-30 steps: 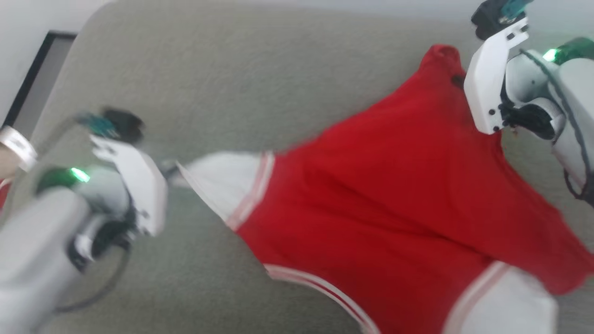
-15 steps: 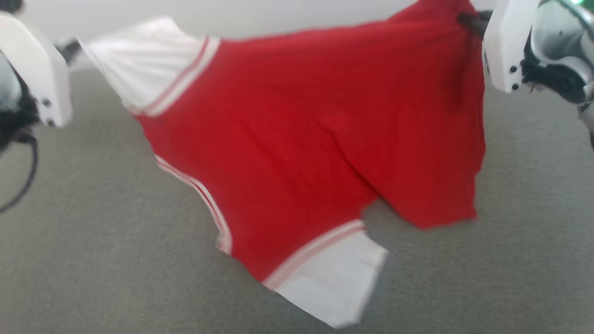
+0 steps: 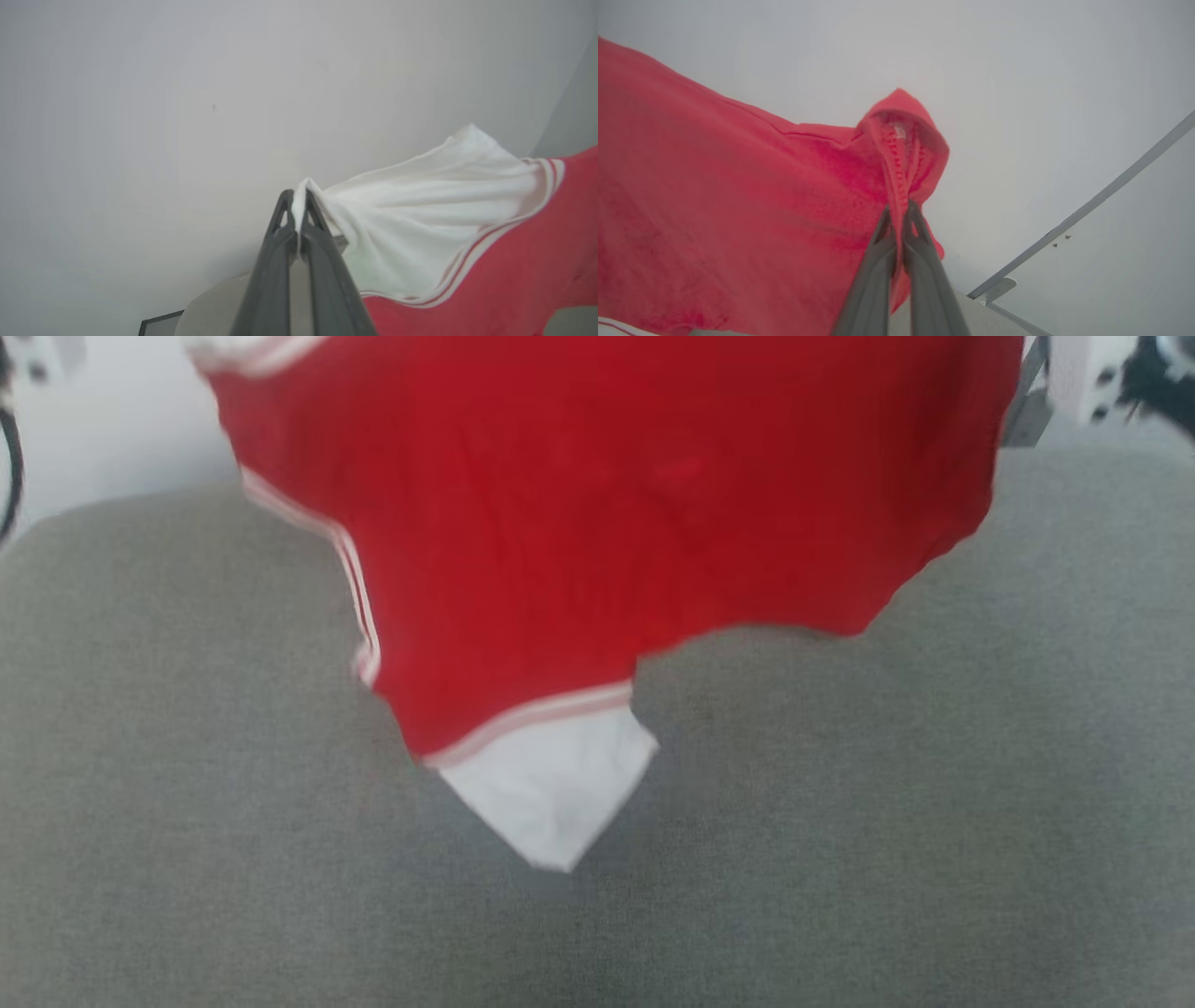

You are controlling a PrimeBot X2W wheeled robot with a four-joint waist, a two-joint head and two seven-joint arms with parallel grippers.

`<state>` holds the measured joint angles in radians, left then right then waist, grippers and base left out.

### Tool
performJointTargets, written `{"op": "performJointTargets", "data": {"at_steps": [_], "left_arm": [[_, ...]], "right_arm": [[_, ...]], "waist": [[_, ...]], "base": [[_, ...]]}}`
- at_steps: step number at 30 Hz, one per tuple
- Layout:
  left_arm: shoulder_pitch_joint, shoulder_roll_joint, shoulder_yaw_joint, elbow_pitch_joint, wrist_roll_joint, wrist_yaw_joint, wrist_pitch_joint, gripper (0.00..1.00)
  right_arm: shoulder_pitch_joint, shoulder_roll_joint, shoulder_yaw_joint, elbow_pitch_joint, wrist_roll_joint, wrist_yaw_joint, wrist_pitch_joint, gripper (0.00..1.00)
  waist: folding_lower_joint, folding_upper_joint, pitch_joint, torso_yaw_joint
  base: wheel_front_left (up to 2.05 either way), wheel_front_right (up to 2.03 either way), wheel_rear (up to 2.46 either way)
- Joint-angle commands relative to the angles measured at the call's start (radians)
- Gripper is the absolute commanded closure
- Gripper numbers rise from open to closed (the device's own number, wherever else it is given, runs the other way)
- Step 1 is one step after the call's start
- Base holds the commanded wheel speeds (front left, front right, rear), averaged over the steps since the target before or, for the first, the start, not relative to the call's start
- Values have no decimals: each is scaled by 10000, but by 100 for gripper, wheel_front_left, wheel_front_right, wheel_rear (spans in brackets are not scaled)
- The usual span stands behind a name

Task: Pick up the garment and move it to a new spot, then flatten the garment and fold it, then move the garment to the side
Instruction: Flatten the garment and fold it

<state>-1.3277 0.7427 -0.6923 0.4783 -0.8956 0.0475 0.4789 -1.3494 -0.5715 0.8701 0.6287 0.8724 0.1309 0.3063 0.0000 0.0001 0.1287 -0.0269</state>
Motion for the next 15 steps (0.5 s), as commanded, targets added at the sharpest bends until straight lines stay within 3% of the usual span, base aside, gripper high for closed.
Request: {"op": "performJointTargets", "data": {"at_steps": [1, 12, 15], "left_arm": [[-302, -129, 6, 301, 278, -7, -281, 100], [-3325, -1414, 211, 2716, 1739, -201, -3753, 100], [-4208, -1761, 253, 3308, 2154, -209, -5140, 100]], "right_arm": [[-126, 129, -100, 279, -244, -2, -259, 100], [-1995, 1466, -1283, 3223, -2409, -2, -3396, 100], [-2670, 1849, -1746, 4285, -3201, -4, -4586, 100]], "waist": [[0, -1, 316, 32], [0, -1, 2046, 79], [0, -1, 2459, 130]], "base": [[0, 0, 0], [0, 0, 0], [0, 0, 0]]}}
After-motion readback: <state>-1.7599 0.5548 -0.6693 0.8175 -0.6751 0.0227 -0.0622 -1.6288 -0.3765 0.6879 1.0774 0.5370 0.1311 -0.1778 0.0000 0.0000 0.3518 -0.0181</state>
